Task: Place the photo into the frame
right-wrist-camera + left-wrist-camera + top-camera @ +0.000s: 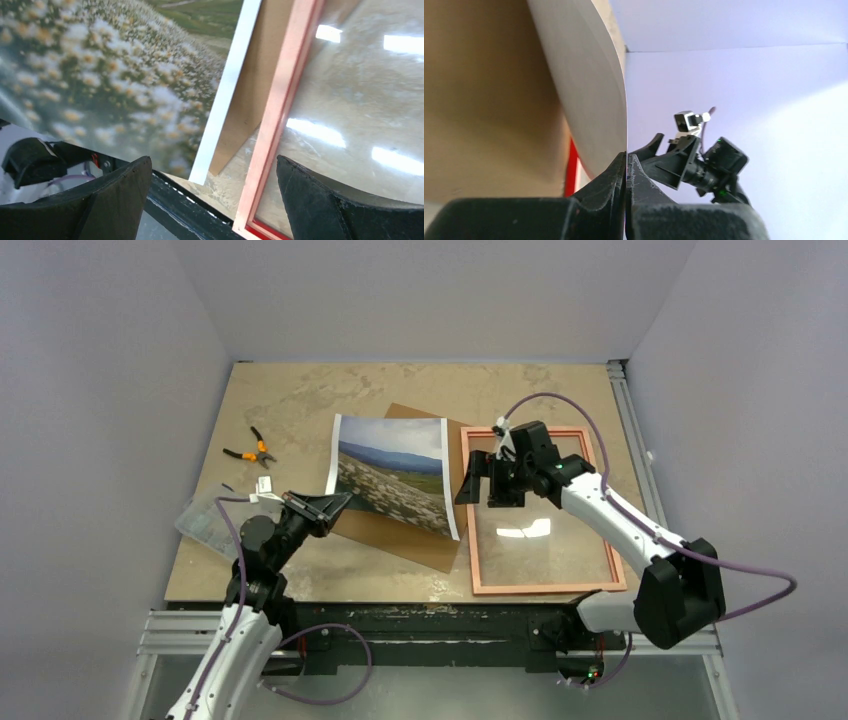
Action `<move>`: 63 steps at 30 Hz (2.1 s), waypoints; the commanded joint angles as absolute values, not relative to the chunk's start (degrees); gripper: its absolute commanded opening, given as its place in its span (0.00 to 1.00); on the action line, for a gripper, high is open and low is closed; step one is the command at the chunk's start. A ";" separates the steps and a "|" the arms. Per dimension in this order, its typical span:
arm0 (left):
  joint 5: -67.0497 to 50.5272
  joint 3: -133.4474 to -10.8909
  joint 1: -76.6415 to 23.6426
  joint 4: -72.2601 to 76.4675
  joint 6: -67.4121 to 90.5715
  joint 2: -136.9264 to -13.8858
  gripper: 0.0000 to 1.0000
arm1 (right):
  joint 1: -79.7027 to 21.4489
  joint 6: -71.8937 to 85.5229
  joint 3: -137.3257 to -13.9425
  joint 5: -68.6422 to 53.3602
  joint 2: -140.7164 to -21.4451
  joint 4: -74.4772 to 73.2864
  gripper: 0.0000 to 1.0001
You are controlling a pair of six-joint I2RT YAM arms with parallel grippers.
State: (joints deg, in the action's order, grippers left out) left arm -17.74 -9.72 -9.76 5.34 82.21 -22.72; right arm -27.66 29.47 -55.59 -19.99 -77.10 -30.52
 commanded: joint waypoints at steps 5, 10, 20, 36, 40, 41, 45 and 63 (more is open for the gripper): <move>-19.62 -8.61 -11.96 17.41 91.94 -20.59 0.00 | -17.73 26.77 -54.05 -27.44 -71.35 -36.08 0.94; -14.58 -9.32 -20.08 20.43 91.66 -23.80 0.00 | -14.51 28.18 -50.51 -36.38 -72.09 -33.61 0.94; -14.18 -9.98 -21.80 22.25 91.47 -25.79 0.00 | -14.58 44.66 -35.08 -47.18 -71.34 -15.46 0.90; -13.02 -15.44 -21.79 7.70 87.23 -17.84 0.00 | -25.30 80.65 -25.68 -47.71 -78.35 31.07 0.83; -12.76 -15.58 -21.77 6.83 87.37 -16.25 0.00 | -28.65 86.02 -27.04 -46.52 -83.38 38.97 0.82; -12.56 -15.65 -21.79 6.25 87.41 -15.79 0.00 | -29.38 86.98 -26.99 -46.29 -84.87 41.09 0.81; -11.89 -15.87 -21.77 4.03 87.15 -14.15 0.00 | -30.41 90.67 -25.06 -44.79 -87.63 47.77 0.74; -2.12 -27.77 -21.79 -29.72 76.32 -6.71 0.61 | -30.06 60.95 -41.04 -37.96 -79.82 8.56 0.00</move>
State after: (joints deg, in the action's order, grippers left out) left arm -7.57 -20.58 -21.52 -15.75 82.96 -8.10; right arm -30.37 80.18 -30.61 -43.16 -86.91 31.75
